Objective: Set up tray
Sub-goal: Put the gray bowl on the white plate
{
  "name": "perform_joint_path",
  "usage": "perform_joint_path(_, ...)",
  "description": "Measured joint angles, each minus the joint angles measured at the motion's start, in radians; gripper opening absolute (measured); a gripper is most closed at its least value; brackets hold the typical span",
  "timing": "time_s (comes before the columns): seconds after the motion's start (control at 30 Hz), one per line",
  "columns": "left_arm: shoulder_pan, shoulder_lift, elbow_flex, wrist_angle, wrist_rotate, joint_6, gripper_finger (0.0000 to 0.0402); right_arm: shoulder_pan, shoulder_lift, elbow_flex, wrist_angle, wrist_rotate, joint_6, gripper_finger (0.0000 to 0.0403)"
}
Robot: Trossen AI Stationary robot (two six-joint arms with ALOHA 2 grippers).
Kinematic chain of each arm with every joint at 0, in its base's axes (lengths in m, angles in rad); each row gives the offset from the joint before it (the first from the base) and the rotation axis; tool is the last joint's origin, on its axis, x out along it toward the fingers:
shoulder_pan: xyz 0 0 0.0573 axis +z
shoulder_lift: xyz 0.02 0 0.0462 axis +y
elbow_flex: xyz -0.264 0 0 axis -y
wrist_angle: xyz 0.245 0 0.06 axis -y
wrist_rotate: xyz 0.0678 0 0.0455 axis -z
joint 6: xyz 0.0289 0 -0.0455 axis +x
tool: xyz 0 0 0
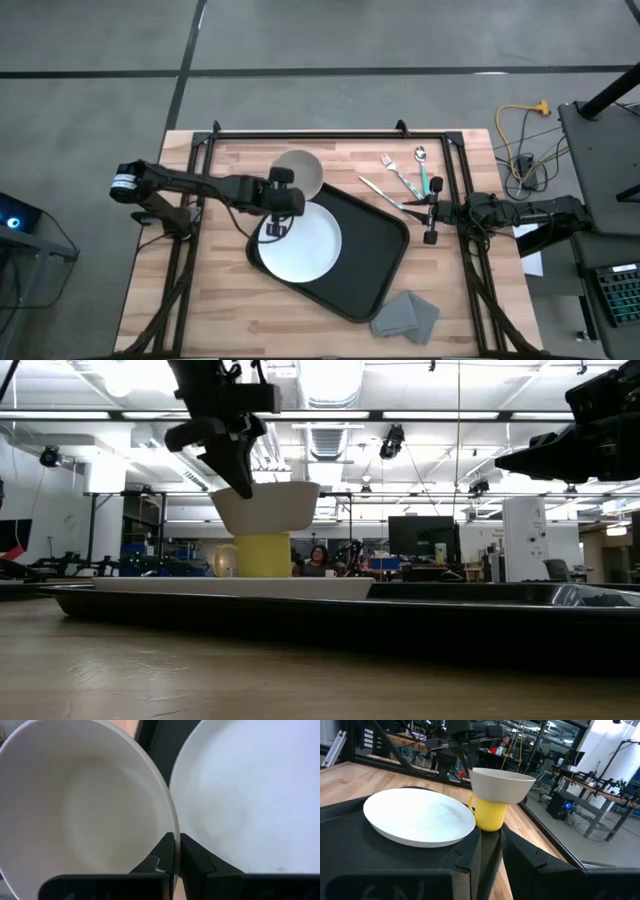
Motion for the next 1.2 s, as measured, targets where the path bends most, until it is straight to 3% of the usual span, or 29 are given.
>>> perform_joint_path(0.63,-0.138,0.002,0.036,0.001,0.009,-0.063,0.0000,0.000,0.000,0.000,0.000,0.000,0.000,0.0068)
perform_joint_path(0.97,-0.242,0.002,0.121,0.000,0.067,-0.101,0.0000,-0.001,0.000,0.000,0.000,0.000,-0.004,0.0068)
perform_joint_path(1.2,-0.298,0.004,0.098,-0.001,0.087,-0.157,0.0000,-0.001,0.000,0.000,0.000,0.000,-0.004,0.0068)
